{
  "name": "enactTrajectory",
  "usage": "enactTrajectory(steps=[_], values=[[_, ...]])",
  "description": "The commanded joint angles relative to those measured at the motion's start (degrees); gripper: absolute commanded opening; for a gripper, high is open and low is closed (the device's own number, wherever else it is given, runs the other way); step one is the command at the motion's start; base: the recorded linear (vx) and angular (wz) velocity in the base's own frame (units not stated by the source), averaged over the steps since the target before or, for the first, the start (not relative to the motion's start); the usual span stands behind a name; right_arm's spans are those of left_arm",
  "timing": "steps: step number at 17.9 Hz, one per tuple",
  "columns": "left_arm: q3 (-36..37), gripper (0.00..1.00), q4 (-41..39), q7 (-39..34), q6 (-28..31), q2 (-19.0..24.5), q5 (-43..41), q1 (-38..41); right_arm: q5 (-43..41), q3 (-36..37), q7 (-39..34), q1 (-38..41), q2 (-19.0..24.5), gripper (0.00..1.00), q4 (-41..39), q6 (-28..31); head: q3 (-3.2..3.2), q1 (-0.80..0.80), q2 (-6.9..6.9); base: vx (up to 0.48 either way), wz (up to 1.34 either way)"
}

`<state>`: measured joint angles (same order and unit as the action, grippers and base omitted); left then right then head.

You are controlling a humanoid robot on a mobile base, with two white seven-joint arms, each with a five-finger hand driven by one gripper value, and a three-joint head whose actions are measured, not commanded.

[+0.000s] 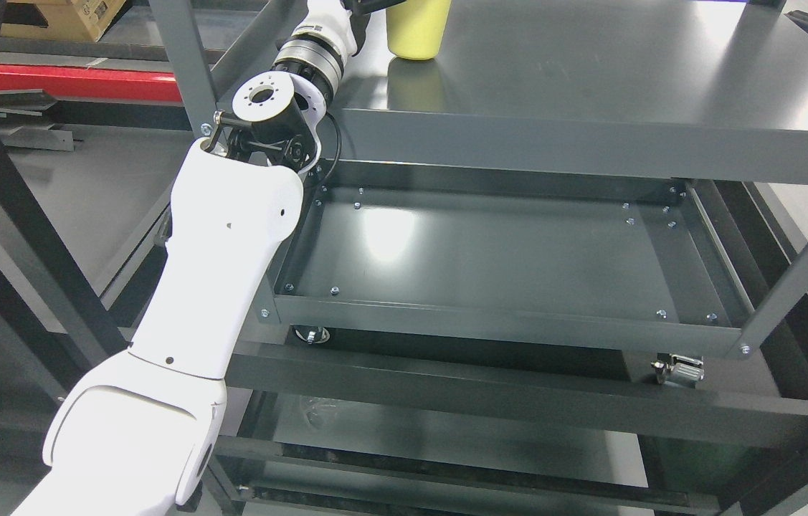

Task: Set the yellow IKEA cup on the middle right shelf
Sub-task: 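Open the left hand and release the yellow cup on the shelf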

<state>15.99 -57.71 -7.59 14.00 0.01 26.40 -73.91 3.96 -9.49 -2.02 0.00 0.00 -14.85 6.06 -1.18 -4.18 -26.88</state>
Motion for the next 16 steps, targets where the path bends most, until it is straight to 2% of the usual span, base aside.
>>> enactTrajectory(steps=[1,16], values=[[1.94,0.82,-2.84,0.39,-0.29,0.99,0.06,-0.54,0.00,0.00,0.00,0.35,-1.00,0.99,0.00,0.00,0.00,0.00,0.00,-0.013,0.00],[2.56,0.84,-9.44,0.39,0.85,0.99,-0.03,0.69,0.00,0.00,-0.09,0.35,-1.00,0.99,0.00,0.00,0.00,0.00,0.00,-0.039,0.01]])
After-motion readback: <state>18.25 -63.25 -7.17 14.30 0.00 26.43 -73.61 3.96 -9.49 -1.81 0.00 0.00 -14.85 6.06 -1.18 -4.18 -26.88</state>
